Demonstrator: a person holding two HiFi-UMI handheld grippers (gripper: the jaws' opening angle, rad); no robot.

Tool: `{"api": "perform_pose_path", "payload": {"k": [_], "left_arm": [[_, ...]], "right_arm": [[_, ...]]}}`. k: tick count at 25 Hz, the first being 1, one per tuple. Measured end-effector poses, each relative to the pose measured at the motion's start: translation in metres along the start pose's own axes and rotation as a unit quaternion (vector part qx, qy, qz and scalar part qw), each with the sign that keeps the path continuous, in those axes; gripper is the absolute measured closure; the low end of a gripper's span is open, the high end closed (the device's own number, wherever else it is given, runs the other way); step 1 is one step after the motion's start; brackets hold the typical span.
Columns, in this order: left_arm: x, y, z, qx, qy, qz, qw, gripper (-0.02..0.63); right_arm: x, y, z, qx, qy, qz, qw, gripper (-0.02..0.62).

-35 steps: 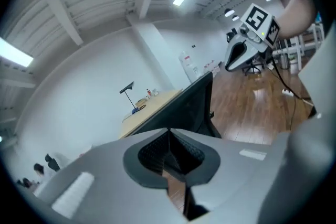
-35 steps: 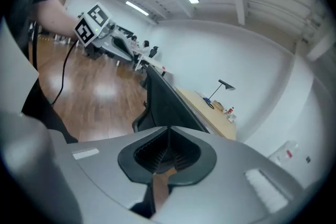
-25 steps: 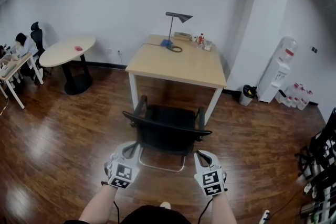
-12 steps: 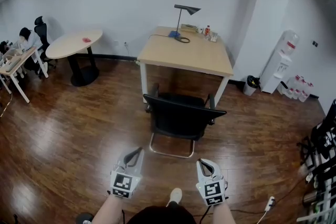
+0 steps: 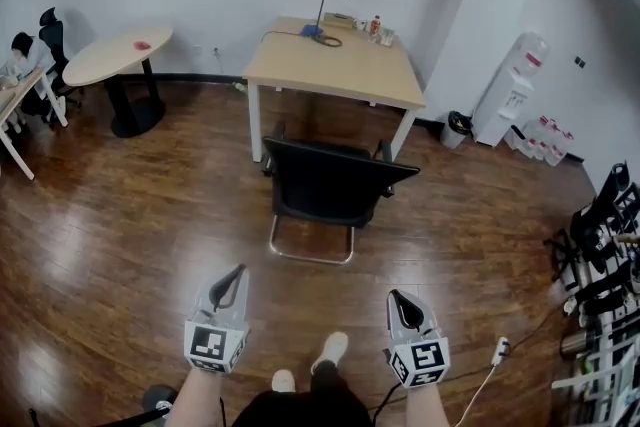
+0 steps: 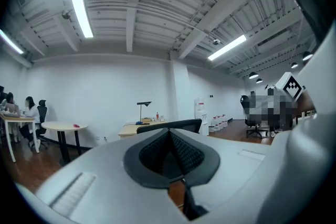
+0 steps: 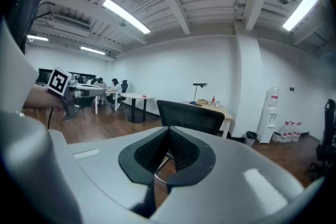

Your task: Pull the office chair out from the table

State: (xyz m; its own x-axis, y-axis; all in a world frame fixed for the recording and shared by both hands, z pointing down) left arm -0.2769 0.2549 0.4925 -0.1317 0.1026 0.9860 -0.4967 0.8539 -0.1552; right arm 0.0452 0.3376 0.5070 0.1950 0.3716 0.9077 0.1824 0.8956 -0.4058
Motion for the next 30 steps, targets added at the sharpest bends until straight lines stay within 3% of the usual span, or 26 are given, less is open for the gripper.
{"api": "perform_pose_path", "payload": {"k": [3, 10, 14, 21, 30], "left_arm": [[0.0, 0.012, -0.007, 0.004, -0.002, -0.007, 1.0, 0.603], [-0.002, 0.046, -0.006, 0.003, 0.027, -0.014, 0.9995, 0.603], [-0.006, 0.058, -0.015, 0.001, 0.029, -0.02, 0.9994, 0.603], [-0.016, 0.068, -0.03, -0.007, 0.032, -0.028, 0.9991, 0.603], [-0.019, 0.08, -0.069, -0.03, 0.045, -0.033, 0.998, 0.603]], "right_arm": [[0.0, 0.012, 0.002, 0.008, 0.01, -0.006, 1.0, 0.581], [-0.007, 0.031, 0.002, -0.033, -0.057, -0.064, 0.996, 0.581], [-0.003, 0.056, -0.013, -0.032, -0.072, -0.085, 0.993, 0.581], [0.017, 0.079, -0.035, -0.03, -0.096, -0.084, 0.991, 0.581], [0.036, 0.088, -0.048, -0.054, -0.079, -0.093, 0.991, 0.583]]}}
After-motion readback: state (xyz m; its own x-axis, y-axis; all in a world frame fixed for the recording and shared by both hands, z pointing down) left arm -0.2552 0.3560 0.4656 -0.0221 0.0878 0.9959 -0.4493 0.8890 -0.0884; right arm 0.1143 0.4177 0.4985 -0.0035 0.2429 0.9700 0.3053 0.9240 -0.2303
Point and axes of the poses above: the fingertips, and each gripper's own axes: y backward along the fingers, z to its left, x out of its underside, the point moved 5 cm from there along y, backward along the fingers, and after that the axes turned 8 degrees about z, right-handed, at the moved point
